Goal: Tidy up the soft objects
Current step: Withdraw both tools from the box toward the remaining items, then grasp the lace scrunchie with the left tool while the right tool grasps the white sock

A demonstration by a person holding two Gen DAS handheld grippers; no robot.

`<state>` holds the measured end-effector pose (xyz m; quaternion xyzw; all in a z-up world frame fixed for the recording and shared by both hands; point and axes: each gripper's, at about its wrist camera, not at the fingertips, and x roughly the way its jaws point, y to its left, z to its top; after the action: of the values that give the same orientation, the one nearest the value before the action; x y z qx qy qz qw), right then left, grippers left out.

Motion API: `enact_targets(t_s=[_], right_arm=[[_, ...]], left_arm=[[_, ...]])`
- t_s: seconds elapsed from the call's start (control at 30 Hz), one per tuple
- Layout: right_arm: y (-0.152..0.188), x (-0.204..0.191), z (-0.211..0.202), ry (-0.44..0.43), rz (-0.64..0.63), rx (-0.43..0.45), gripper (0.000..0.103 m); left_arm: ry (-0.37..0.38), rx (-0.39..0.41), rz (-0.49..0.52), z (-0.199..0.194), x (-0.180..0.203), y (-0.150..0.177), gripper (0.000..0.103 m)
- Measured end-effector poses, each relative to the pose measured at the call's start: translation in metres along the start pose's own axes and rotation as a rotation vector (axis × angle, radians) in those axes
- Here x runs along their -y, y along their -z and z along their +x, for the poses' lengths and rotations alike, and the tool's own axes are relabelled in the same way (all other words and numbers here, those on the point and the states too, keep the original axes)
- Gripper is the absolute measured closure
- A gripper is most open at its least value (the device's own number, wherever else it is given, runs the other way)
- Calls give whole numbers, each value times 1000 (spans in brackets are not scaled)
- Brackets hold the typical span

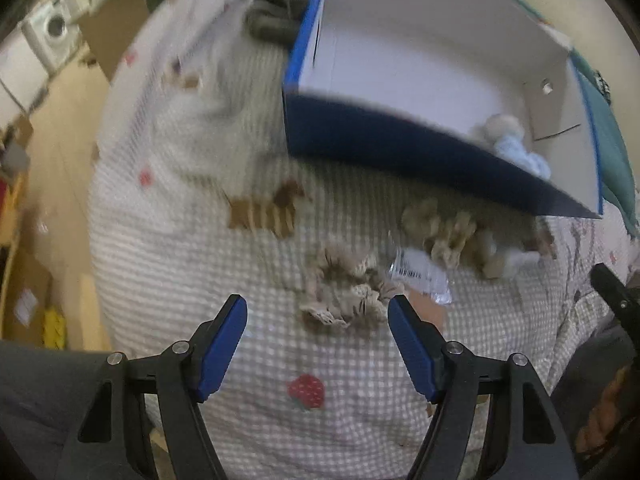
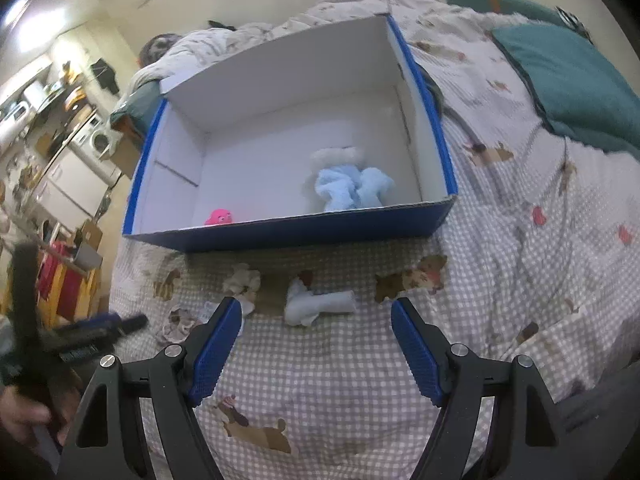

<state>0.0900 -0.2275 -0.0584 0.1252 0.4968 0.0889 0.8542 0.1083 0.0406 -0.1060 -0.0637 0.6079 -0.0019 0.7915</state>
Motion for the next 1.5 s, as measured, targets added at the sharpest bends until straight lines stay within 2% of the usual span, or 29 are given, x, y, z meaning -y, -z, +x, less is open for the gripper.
enact_targets(t_s=[0.1, 0.2, 0.23, 0.27, 0.4, 0.43, 0.53, 0.7, 0.83, 0.93, 1.17, 1.5], right_arm=[[-1, 4, 6, -7, 28, -27, 21], [0, 8, 10, -9, 45, -44, 21], [0, 9, 11, -10, 51, -47, 21], [1, 10, 11, -10, 54, -49, 21], [-3, 13, 16, -9, 66, -59, 21], [-4, 12, 18, -10, 68, -64, 21], [-5, 13, 21, -13, 68, -71, 21], [-6, 14, 21, -23, 77, -71, 21], [-6, 18, 20, -4, 77, -59, 21], [-5, 16, 23, 27, 59, -63, 21], [-3, -9, 43, 70, -67, -121, 22], [-4, -30, 91, 139, -111, -163, 22]], left_arm=[[-31, -39, 15, 16, 7, -1, 33], [-9, -63, -7, 25, 8, -1, 34], [6, -67, -14, 27, 8, 0, 40], [15, -72, -14, 28, 9, 0, 50], [37, -103, -7, 36, 14, 3, 75], [38, -104, -3, 36, 15, 3, 86], [45, -85, 13, 27, 18, 5, 91], [83, 19, 22, -6, 19, 9, 92], [59, 137, 37, -32, 24, 8, 92], [63, 183, 37, -45, 23, 4, 92], [78, 153, 44, -43, 18, -2, 92], [29, 124, 30, -30, 17, -5, 92]])
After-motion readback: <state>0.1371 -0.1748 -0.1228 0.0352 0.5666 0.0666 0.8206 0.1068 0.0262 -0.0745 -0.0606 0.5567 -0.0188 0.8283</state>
